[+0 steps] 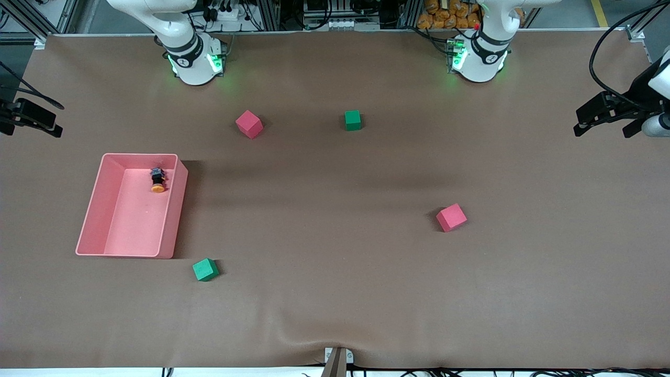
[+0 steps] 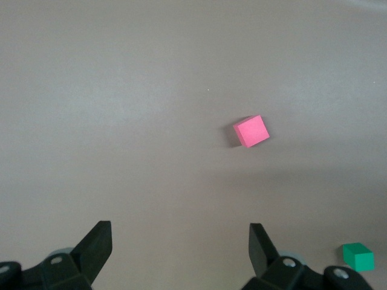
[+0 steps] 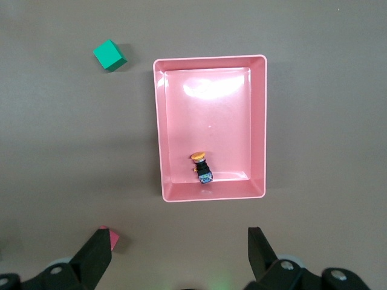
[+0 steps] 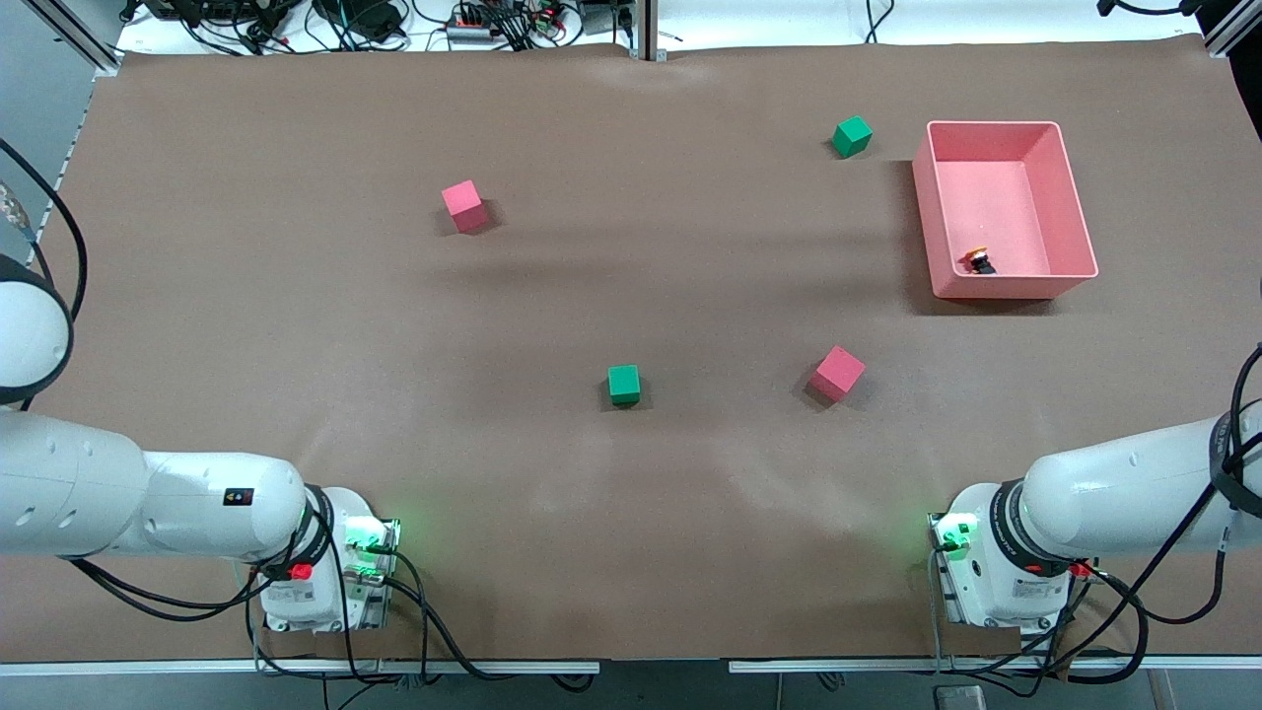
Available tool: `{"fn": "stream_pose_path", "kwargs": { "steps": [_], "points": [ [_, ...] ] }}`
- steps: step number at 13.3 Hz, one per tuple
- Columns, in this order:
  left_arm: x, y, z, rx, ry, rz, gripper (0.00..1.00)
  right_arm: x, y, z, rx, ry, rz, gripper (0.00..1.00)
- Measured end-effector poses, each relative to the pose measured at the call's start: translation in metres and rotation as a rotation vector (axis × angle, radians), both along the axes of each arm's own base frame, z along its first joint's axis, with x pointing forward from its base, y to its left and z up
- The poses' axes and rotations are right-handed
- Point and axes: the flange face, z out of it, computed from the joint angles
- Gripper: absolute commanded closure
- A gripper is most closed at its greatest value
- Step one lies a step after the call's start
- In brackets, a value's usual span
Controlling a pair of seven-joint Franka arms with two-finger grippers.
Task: Place and upright button with both arms
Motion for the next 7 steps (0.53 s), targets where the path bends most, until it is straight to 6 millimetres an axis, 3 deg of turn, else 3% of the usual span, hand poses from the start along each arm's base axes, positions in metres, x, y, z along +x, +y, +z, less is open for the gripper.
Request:
{"fn": "stream_pose_path", "kwargs": {
  "steps": [7],
  "points": [
    [0.0000,0.0000,0.0000,0.000,0.000,0.000,0.00,-0.0013,-0.0064,-0.0037,0.004,0.021,0.024,0.00]
  ]
}}
